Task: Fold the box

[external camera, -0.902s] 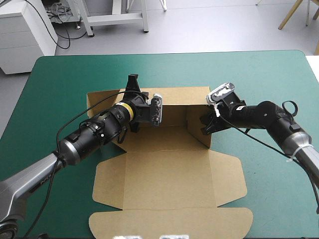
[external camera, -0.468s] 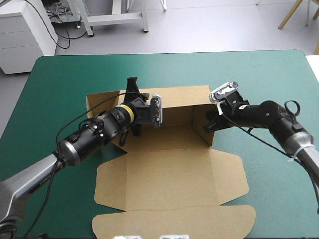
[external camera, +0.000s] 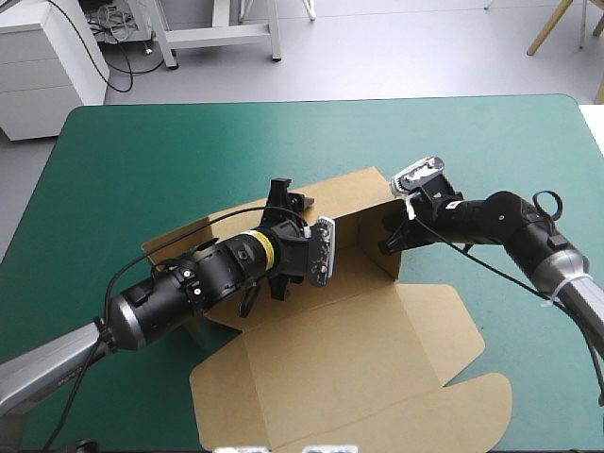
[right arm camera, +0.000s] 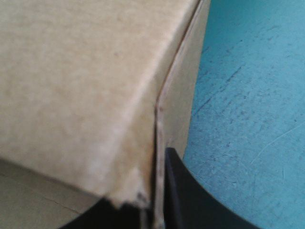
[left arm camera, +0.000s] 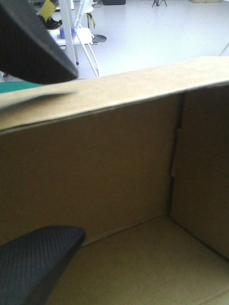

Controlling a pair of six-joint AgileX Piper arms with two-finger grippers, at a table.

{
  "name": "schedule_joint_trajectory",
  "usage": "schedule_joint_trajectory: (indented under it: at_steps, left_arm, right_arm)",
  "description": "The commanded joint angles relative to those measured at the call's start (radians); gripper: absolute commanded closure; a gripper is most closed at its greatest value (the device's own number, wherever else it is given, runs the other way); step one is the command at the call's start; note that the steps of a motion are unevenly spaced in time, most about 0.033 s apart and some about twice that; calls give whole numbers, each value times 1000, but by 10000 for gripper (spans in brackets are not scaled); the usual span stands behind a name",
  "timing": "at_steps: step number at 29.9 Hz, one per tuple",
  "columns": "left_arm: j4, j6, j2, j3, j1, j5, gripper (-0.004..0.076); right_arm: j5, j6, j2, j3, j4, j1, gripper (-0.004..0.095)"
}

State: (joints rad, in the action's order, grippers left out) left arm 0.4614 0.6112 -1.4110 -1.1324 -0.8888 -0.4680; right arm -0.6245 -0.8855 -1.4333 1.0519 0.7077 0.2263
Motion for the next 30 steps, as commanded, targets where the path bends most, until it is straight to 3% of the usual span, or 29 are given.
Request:
schedule_joint_trajectory:
  at_steps: [1,12,16,24,30]
  left_arm:
    - [20,-22,75,-27,-52,-8,139]
    - [76,-69,197,-27,-225,-166,144]
    - [54,-69,210,-46,-266,-199,219]
    - [-116,-61,167,-263,-239,-335,242]
    - [-388,0,98,-482,-75,-509,242]
  right_arm:
    - [7,24,33,28,47,6,926]
    - [45,31,33,28,32,6,926]
    - [45,31,33,28,30,6,926]
    - [50,49,33,28,2,6,926]
    - [54,49,33,28,-3,6,926]
